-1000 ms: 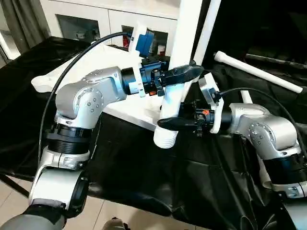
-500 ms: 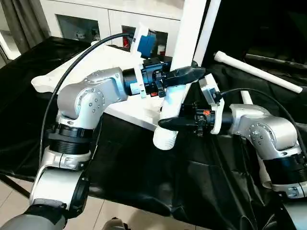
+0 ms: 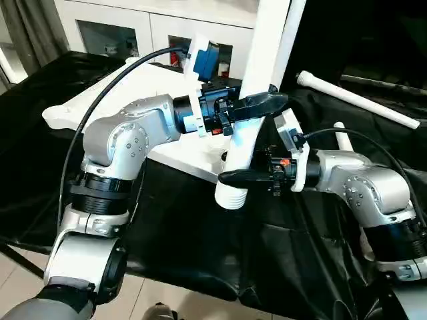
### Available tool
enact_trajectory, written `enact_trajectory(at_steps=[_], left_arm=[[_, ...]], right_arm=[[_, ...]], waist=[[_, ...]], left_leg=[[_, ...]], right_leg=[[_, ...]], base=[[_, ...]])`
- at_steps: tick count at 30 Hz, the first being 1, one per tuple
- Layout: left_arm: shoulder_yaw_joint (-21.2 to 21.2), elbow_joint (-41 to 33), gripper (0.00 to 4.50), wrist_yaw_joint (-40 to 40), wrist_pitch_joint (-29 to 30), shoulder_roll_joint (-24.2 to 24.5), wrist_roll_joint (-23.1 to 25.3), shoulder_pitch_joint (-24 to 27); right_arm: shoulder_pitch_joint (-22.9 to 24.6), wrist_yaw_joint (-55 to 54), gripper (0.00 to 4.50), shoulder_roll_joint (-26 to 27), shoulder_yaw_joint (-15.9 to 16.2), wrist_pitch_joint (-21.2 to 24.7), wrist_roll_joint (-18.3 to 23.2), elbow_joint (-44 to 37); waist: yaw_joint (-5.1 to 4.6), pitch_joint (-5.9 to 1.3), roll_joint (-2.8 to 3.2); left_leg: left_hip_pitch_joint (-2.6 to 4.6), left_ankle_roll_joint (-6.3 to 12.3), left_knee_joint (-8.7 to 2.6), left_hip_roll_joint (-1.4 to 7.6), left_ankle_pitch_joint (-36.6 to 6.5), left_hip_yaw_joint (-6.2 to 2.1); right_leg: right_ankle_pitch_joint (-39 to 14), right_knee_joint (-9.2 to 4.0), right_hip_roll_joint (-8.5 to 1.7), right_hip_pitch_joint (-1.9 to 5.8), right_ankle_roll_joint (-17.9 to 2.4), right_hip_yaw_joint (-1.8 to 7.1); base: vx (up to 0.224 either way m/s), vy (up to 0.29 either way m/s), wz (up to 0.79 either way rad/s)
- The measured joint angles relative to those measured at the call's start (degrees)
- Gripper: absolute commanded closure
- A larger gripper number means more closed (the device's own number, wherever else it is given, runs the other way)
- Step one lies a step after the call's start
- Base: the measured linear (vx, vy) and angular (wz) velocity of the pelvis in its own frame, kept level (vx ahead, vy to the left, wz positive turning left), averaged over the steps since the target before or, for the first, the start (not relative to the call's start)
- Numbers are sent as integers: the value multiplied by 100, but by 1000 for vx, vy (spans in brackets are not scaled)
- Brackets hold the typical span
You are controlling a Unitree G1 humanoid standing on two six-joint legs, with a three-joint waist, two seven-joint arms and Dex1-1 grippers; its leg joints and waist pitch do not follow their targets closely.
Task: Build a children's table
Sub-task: Pick table leg
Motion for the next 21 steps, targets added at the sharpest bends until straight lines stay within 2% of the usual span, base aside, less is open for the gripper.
enact_trajectory(at_steps=[4, 6, 9, 11, 15, 16, 17, 19, 21], left_arm=[[14, -1, 270, 0, 0, 2, -8, 0], [25, -1, 270, 0, 0, 2, -13, 0], [27, -1, 270, 0, 0, -4, -64, 0], [38, -1, 270, 3, 0, -6, -66, 0], [54, -1, 270, 6, 1, -25, -87, 0], [61, -1, 270, 7, 1, -27, -88, 0], [65, -1, 270, 8, 1, -29, -88, -1], [75, -1, 270, 8, 1, -28, -90, -1], [93, -1, 270, 9, 0, -16, -86, -1]], right_arm=[[0, -16, 143, 42, -9, 0, 0, 3], [0, -18, 170, 63, -15, 0, 0, 4], [0, -39, 182, 82, -45, 0, 0, 27], [0, -59, 218, 105, -58, 0, 0, 36], [0, -72, 232, 111, -88, -1, -1, 52], [0, -72, 252, 112, -92, -5, -3, 52], [0, -72, 252, 114, -93, -12, -4, 52], [0, -74, 189, 124, -96, -41, -16, 53], [0, -73, 187, 148, -101, -45, -13, 53]], waist=[[1, 0, 0], [2, 0, 0], [11, 0, 0], [6, 0, 0], [5, 0, 0], [5, 0, 0], [5, 0, 0], [5, 0, 0], [3, 0, 0]], left_leg=[[0, 0, 0, 0, 0, 0], [0, 0, 0, 0, 0, 0], [-1, 0, 1, 0, 0, 0], [-1, 0, 1, 0, 0, 0], [-1, 0, 1, 0, 0, 0], [-1, 0, 1, 0, 0, 0], [-1, 0, 1, 0, 0, 0], [0, 0, 1, 0, 0, 0], [-1, 0, 1, 0, 0, 0]], right_leg=[[0, 0, 0, 0, 0, 0], [0, 0, 0, 0, 0, 0], [0, 0, 0, 0, 0, 0], [0, 0, 0, 0, 0, 0], [0, 1, 0, 0, 0, 0], [0, 1, 0, 0, 0, 0], [0, 1, 0, 0, 0, 0], [0, 1, 0, 0, 0, 0], [0, 1, 0, 0, 0, 0]], base=[[0, 0, 0], [0, 0, 0], [0, 0, 0], [0, 0, 0], [0, 0, 0], [0, 0, 0], [0, 0, 0], [0, 0, 0], [0, 0, 0]])
